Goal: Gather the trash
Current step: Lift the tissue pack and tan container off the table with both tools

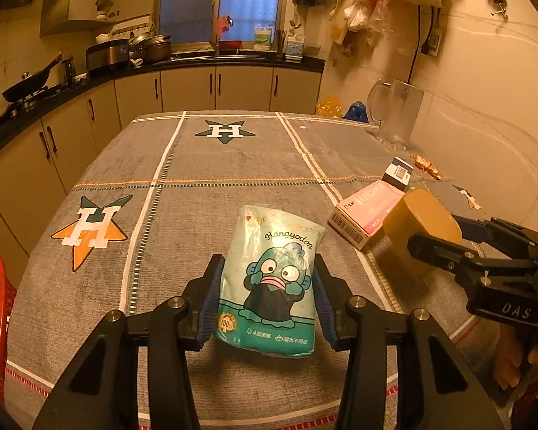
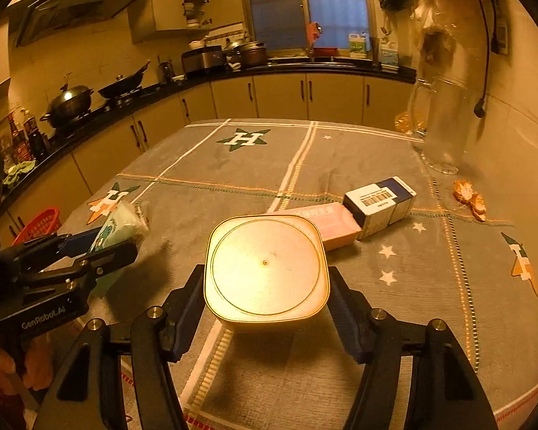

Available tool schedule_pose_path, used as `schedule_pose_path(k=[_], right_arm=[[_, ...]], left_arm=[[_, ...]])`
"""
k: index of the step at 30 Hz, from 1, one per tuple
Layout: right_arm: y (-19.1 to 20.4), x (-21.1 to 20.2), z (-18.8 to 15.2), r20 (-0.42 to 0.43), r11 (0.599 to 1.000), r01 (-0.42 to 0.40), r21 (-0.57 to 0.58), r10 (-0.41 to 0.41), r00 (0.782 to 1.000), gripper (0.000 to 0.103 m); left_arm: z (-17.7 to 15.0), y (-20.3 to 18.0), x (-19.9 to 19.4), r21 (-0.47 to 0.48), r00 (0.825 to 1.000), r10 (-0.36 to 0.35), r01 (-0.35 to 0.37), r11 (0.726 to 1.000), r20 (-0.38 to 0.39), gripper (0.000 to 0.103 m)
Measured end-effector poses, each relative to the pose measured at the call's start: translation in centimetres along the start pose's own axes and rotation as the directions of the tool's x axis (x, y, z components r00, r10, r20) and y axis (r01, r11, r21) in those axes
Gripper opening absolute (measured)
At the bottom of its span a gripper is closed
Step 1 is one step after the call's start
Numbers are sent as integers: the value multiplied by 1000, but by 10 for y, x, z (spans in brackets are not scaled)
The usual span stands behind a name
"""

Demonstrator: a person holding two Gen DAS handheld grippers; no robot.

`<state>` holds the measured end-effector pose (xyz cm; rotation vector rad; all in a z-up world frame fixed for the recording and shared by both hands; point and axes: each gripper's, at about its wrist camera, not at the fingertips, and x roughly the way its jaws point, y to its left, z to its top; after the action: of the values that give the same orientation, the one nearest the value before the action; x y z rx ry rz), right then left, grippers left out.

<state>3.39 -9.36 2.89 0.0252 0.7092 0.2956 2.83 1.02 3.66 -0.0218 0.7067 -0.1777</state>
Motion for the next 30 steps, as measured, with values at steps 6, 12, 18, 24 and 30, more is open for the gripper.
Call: schedule_pose_path(k=[6,12,18,24,30], right_arm=[[-8,3,2,-18,998,44,39,-44,999,69],[-11,5,1,-31,997,57,42,-55,998,69],[-9,5,0,-29,997,61,37,-60,998,69],[-8,4,2,-19,998,58,34,-57,998,69],[-2,1,1,-1,997,74,12,-74,997,69]], left_arm=[[0,-1,2,3,1000,12,-12,1000,0,46],[-1,2,4,-8,1000,11,-11,1000,-8,46],[0,2,3,-8,1000,9,-9,1000,-7,46],[0,3,1,-8,1000,7,-7,1000,11,46],[-1,7,1,-25,1000,10,-10,1000,2,46]])
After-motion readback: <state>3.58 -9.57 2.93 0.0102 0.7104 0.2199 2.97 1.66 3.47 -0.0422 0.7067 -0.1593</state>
